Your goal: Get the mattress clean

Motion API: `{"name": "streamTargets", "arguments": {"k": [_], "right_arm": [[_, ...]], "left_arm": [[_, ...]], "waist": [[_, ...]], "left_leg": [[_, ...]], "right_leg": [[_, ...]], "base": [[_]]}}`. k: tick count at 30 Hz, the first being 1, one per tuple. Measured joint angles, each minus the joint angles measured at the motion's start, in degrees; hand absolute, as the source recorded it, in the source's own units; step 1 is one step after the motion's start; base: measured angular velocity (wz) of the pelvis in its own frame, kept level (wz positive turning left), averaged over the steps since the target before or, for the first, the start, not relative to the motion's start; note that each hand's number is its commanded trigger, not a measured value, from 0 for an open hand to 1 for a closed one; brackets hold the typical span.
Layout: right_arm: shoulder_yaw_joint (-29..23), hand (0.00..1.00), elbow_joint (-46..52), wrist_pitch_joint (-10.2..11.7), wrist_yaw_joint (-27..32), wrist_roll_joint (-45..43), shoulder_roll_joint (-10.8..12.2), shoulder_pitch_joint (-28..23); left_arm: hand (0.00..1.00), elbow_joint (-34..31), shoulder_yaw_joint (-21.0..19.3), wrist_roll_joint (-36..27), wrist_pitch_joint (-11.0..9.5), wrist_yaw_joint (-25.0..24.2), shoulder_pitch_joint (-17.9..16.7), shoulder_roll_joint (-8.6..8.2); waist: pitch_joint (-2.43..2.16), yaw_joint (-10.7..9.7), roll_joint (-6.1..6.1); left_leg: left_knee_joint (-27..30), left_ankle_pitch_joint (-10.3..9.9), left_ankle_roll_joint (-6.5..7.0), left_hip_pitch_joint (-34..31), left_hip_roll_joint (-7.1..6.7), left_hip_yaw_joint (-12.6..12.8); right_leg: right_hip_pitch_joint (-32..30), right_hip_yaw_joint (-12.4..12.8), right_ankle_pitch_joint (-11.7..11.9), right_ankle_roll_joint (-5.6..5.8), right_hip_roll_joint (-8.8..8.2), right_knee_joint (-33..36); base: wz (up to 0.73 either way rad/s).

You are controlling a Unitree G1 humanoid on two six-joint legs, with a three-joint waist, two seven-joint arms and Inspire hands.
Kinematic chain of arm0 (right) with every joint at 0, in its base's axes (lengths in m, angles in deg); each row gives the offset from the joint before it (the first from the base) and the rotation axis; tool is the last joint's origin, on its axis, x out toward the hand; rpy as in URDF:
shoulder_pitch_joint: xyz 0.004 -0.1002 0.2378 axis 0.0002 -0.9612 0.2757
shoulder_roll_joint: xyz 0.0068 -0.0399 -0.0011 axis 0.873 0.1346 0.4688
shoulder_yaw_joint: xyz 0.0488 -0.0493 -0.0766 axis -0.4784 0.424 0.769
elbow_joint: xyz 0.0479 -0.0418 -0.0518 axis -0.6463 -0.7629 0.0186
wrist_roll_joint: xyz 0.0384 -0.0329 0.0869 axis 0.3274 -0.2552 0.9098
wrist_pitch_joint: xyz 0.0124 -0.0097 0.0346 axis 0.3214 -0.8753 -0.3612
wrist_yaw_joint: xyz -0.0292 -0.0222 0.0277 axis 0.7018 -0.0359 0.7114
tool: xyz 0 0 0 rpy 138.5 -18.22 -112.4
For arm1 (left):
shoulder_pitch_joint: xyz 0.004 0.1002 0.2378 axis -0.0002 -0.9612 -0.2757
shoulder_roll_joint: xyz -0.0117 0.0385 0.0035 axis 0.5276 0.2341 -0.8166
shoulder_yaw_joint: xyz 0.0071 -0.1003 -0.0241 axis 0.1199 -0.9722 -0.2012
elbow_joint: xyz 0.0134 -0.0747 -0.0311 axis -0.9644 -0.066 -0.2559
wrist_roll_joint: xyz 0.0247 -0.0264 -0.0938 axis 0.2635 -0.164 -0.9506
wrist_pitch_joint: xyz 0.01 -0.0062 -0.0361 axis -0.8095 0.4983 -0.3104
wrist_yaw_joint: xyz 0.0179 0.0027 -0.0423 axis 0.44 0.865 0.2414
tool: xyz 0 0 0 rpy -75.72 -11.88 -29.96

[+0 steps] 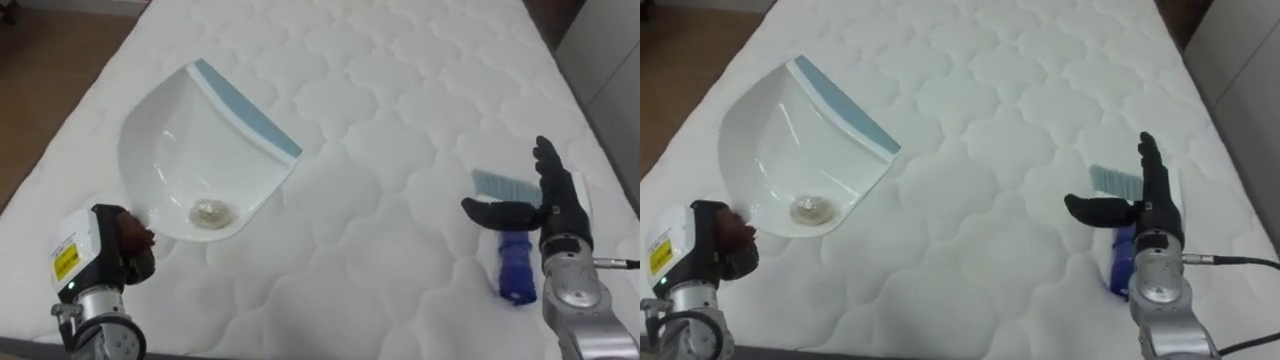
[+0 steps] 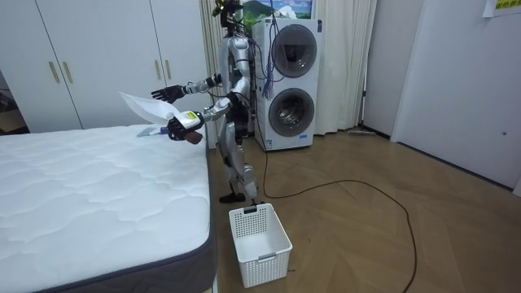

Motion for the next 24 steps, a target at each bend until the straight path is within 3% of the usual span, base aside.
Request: {"name": "streamTargets", "arguments": {"k": [15, 21, 24], "right_arm": [[0.7, 0.0, 0.0, 0.0, -0.7, -0.7, -0.4, 2.3], [1.3, 0.0, 0.0, 0.0, -0.7, -1.1, -0.3, 2.7], [1.3, 0.0, 0.0, 0.0, -0.7, -2.9, -0.3, 2.7]], "left_arm": [[1.0, -5.6, 0.0, 0.2, 0.0, -0.9, -1.9, 0.09], [1.0, -5.6, 0.0, 0.2, 0.0, -0.9, -2.6, -0.39], [1.0, -5.4, 0.3, -0.5, 0.0, -0.9, -3.0, -0.89]], "waist": [[0.27, 1.9, 0.48], [0.24, 2.1, 0.46], [0.25, 0.7, 0.43]], "left_leg": [[0.0, 0.0, -0.01, -0.4, 0.23, 0.1], [1.0, 0.0, -0.04, -2.0, 0.24, -1.9], [1.2, 0.1, -0.21, -2.7, 0.09, -4.2]], "right_leg": [[-0.2, -0.2, -0.3, 0.0, 0.24, -0.3], [-0.5, -2.1, -0.4, -0.13, -0.34, -0.3], [0.1, -4.7, -0.7, -0.05, -1.06, -0.3]], "base": [[-0.01], [0.19], [0.5]]}}
